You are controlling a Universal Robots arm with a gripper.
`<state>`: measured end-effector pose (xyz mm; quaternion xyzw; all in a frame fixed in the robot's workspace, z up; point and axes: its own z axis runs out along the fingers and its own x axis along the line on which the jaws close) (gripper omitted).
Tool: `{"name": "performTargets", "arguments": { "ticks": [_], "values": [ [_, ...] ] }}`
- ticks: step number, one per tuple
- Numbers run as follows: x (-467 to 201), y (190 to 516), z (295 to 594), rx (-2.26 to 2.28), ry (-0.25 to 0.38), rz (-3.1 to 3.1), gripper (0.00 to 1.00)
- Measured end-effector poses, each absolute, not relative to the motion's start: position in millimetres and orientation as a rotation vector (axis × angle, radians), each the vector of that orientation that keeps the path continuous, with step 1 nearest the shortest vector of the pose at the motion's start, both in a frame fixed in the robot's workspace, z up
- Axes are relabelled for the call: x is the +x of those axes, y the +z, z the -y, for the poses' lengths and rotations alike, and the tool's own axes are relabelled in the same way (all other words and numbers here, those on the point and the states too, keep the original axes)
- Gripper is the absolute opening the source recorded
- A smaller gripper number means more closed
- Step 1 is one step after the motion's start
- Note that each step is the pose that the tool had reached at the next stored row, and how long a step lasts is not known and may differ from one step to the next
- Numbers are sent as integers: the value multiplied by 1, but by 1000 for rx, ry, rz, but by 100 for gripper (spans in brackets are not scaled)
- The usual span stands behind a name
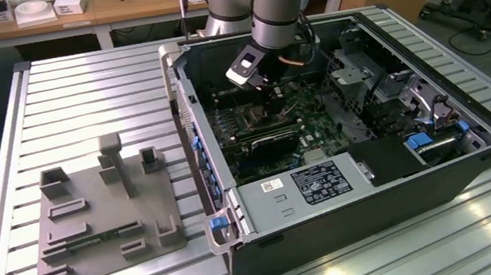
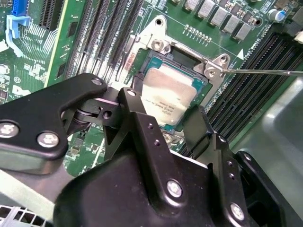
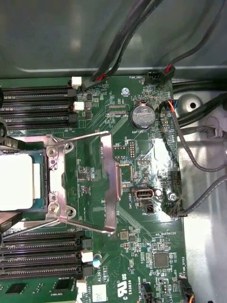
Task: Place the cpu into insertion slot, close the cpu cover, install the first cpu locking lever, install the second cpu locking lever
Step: 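Place the cpu into insertion slot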
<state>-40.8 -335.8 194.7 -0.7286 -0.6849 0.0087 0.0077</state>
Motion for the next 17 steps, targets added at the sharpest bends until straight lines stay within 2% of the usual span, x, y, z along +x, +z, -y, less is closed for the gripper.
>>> {"name": "performTargets", "arguments": {
  "ticks": [17],
  "values": [
    [-41, 194, 333, -2291, 39, 2139, 61]
  ]
}}
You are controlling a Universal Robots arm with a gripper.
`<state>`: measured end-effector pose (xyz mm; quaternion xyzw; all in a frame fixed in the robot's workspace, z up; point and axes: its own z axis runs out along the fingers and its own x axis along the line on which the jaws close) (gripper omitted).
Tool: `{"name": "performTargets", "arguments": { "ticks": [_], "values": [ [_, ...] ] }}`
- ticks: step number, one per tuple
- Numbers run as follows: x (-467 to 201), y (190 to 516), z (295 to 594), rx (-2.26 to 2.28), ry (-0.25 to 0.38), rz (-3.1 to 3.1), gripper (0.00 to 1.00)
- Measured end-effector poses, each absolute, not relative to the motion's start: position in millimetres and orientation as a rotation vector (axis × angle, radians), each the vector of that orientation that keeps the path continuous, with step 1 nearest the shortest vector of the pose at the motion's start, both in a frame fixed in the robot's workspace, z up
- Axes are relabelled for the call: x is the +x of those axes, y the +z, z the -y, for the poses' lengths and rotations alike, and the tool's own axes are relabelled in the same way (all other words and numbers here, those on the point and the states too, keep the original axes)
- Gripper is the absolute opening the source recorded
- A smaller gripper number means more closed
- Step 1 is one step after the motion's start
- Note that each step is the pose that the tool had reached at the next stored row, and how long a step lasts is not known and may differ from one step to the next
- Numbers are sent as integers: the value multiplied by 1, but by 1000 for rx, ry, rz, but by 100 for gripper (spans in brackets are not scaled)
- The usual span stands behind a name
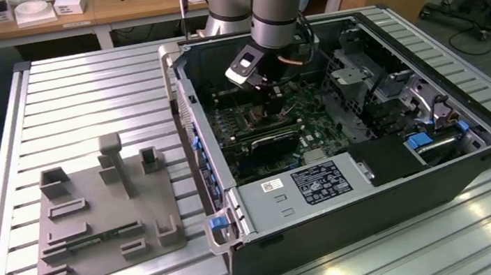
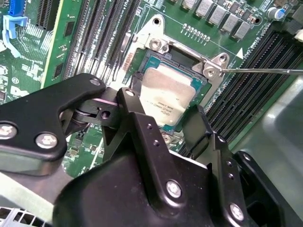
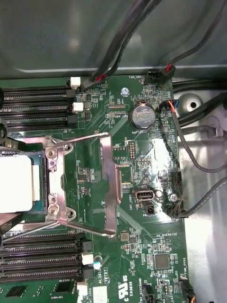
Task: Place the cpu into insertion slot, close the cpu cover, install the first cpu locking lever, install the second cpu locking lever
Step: 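Place the cpu into insertion slot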
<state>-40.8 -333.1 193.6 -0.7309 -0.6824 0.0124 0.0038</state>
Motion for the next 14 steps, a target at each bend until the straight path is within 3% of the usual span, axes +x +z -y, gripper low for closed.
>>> {"name": "performTargets", "arguments": {
  "ticks": [10, 14],
  "values": [
    [-41, 193, 333, -2293, 44, 2141, 62],
    [-41, 193, 333, -2293, 44, 2141, 74]
  ]
}}
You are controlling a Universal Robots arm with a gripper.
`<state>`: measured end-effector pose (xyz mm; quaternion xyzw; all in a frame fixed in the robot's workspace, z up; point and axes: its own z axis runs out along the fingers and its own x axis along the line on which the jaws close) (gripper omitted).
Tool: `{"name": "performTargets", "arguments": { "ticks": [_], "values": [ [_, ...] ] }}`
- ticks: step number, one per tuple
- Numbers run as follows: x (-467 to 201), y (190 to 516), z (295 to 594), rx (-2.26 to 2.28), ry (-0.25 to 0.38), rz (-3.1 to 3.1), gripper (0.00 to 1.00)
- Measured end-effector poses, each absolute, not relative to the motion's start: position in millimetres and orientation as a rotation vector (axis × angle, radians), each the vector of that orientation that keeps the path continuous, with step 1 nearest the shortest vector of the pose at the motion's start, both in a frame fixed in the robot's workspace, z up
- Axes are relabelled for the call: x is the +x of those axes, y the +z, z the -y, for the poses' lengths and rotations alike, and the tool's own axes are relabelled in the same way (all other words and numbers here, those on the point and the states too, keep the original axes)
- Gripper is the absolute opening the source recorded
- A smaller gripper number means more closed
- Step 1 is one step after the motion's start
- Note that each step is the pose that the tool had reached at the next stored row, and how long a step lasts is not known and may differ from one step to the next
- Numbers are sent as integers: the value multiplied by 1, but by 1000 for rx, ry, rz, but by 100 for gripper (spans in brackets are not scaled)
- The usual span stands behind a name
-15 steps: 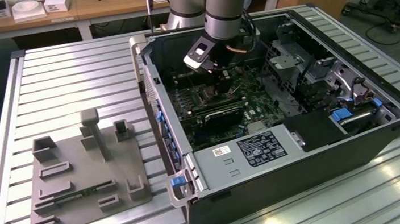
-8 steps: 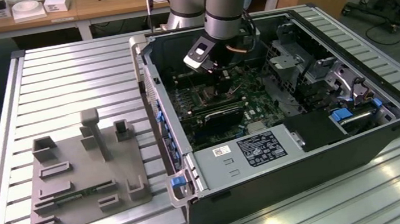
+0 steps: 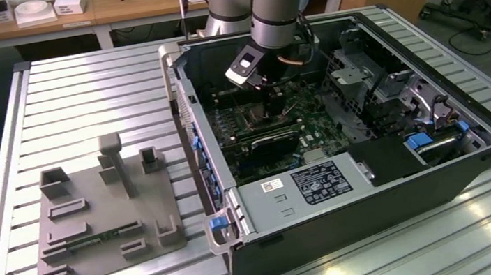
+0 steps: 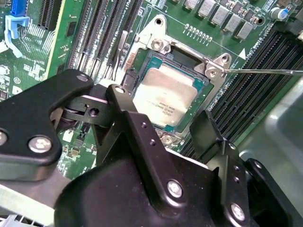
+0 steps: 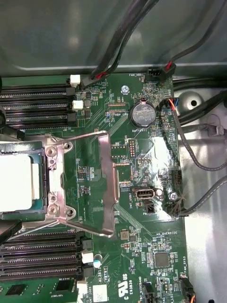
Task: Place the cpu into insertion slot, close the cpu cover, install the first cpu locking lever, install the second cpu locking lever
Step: 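Place the cpu into insertion slot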
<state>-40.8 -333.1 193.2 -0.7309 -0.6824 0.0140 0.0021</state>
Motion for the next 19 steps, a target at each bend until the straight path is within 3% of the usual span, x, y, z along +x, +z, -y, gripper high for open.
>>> {"name": "performTargets", "arguments": {
  "ticks": [14, 15, 16, 19],
  "values": [
    [-41, 214, 333, -2285, 45, 2148, 72],
    [-41, 215, 333, -2283, 46, 2150, 66],
    [-40, 221, 333, -2275, 49, 2156, 42],
    [-40, 223, 333, -2270, 50, 2161, 31]
  ]
}}
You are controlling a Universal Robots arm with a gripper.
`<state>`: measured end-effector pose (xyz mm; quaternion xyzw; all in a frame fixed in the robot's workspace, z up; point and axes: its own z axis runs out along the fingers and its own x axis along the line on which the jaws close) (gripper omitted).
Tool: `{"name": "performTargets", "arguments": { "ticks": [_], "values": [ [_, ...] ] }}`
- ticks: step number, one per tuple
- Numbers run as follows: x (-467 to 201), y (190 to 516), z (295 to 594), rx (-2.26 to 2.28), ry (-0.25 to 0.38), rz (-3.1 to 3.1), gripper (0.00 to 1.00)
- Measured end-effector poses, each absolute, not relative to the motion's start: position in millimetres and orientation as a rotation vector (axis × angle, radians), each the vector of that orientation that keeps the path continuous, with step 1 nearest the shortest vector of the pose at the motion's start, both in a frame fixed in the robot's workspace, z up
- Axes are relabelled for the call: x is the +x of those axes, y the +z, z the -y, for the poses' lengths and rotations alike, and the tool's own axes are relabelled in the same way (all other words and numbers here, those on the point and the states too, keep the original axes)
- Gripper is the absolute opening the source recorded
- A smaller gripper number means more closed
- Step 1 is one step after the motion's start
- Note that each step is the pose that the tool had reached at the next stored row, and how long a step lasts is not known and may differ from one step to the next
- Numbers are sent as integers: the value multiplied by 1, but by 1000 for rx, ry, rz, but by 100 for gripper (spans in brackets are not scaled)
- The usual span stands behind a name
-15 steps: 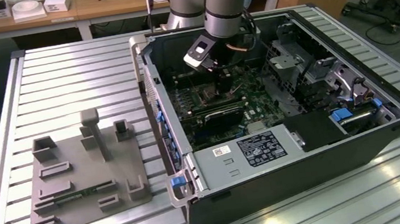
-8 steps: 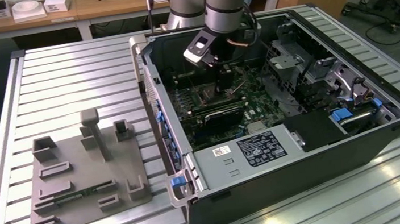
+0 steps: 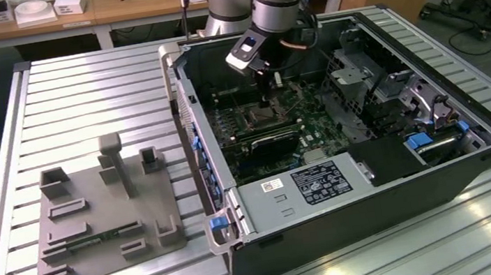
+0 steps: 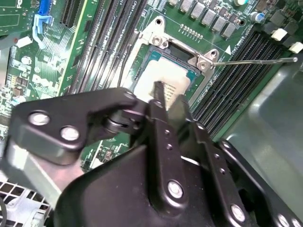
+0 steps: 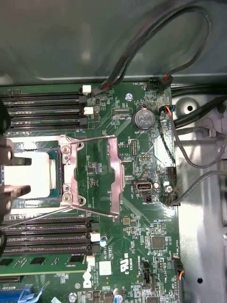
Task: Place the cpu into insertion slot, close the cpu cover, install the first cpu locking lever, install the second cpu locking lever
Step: 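Place the cpu into insertion slot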
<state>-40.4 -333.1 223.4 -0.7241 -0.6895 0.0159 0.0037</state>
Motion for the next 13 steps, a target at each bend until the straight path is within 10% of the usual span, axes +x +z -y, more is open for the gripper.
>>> {"name": "performTargets", "arguments": {
  "ticks": [5, 13],
  "values": [
    [-40, 225, 333, -2222, 49, 2211, 10],
    [-40, 225, 333, -2184, 50, 2249, 10]
  ]
}}
